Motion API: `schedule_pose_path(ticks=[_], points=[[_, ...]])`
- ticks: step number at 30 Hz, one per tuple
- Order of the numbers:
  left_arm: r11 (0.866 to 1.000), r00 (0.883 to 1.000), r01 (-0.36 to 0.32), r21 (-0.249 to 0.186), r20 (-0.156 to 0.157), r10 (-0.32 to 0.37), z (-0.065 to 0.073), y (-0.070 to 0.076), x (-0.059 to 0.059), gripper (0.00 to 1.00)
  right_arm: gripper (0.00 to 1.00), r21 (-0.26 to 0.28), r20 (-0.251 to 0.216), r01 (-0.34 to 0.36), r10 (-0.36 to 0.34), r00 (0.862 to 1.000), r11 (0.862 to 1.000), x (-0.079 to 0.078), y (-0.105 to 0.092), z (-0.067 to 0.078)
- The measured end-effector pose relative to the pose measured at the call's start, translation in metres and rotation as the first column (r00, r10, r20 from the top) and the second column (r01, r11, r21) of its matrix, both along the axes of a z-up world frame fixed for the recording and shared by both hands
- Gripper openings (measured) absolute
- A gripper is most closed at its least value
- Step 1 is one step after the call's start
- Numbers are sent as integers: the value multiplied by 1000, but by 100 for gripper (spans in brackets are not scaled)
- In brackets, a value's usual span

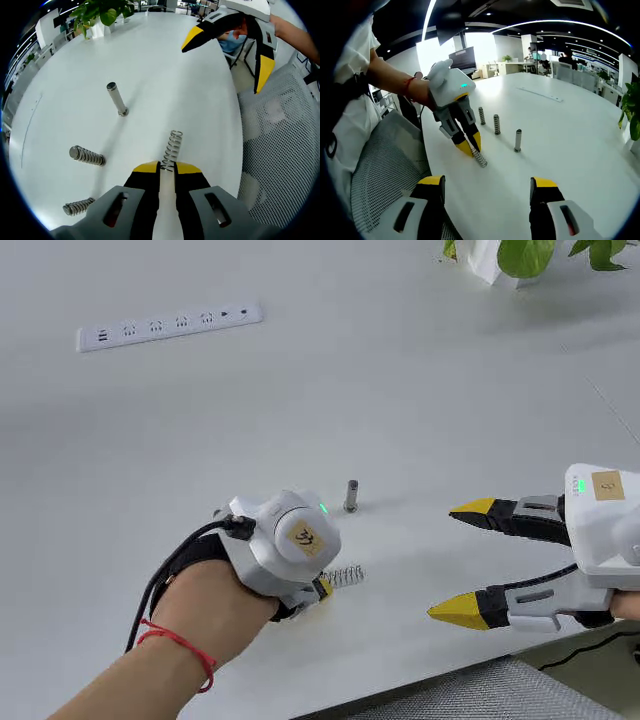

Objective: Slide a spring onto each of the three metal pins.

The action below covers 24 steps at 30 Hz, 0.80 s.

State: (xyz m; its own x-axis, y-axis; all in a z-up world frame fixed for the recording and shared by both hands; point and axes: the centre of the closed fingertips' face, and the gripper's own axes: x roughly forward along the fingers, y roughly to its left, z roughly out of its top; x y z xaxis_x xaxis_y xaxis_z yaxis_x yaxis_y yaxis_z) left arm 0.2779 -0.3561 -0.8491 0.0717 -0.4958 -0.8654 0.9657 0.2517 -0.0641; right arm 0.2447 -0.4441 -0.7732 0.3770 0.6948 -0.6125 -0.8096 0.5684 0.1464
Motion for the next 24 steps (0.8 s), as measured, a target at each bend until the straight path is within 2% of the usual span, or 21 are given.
schedule_pose_path(ticks=[2,3,6,9,24], points=[[1000,1000,-1,1,2,1,0,0,-1,7,67,5,1,2,-2,1000,1000,0,1,1],[1000,1000,-14,-5,-14,14,0,0,-2,7,67,5,1,3,-3,1000,1000,0,1,1],[1000,1000,-11,-7,-14,11,0,-1,-3,6,67,2,-1,3,-3,1000,1000,0,0,0],[999,999,-24,-22,-33,23,0,-1,-5,6,67,-1,-2,-2,2,1000,1000,-1,1,-1],[998,1000,-16,-69,-20,15,8,-3,-9,6,65,-1,-5,-50,50,999,999,-1,13,-2]])
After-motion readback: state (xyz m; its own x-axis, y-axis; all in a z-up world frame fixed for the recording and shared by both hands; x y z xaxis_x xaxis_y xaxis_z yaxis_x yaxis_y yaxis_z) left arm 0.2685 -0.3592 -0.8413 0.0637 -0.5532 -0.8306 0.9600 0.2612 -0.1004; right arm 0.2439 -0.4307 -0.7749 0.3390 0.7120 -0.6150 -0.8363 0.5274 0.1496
